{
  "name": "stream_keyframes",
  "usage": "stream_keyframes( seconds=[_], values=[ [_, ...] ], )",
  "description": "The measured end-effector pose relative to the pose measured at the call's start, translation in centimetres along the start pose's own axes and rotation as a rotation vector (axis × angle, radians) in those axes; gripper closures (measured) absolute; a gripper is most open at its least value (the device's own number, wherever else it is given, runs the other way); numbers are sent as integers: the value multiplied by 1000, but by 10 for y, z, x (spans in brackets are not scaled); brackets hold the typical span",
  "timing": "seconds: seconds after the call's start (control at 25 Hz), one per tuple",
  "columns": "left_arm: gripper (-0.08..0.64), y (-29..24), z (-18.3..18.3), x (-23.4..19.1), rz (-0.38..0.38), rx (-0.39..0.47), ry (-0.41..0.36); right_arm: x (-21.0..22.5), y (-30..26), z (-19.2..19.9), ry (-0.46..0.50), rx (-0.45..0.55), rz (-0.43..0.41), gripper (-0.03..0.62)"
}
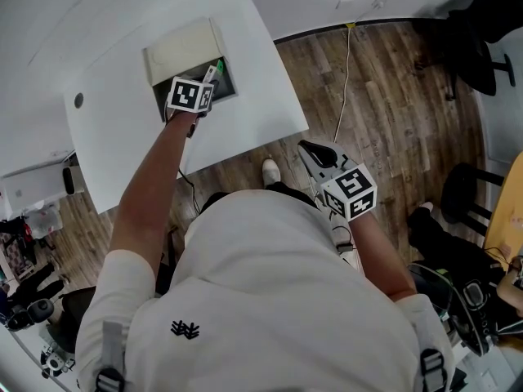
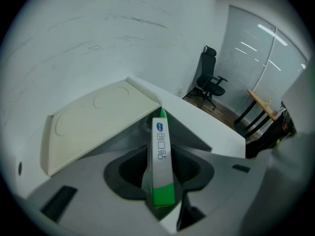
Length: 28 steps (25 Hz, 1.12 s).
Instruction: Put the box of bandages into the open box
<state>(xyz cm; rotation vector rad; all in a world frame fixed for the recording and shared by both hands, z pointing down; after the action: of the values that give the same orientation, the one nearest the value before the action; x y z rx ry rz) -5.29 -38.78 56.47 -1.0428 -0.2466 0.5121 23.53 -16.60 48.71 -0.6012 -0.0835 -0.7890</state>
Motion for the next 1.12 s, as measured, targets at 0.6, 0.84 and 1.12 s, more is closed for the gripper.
stream_keyframes(
  seconds=[0.6, 0.84, 1.12],
  values=[
    [370, 40, 12, -5, 23, 89, 1, -11, -16, -4, 43, -10, -58, 576],
    [370, 75, 25, -1, 57, 177, 49, -27, -25, -8, 81, -12, -89, 575],
    [376, 118, 46, 6, 133, 267, 137, -53, -37, -16, 124, -11, -127, 576]
  ],
)
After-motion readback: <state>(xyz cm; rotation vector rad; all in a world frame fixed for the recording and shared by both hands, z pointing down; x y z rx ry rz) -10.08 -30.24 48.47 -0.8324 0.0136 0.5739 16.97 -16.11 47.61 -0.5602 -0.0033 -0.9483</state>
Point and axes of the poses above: the fingertips, and each gripper's own axes: y backward along the fingers, x to its right, z out of its underside, the point moved 8 cm from there along y, backward along the fingers, and after that the axes turned 4 degrees about y, right-handed, at the moved point
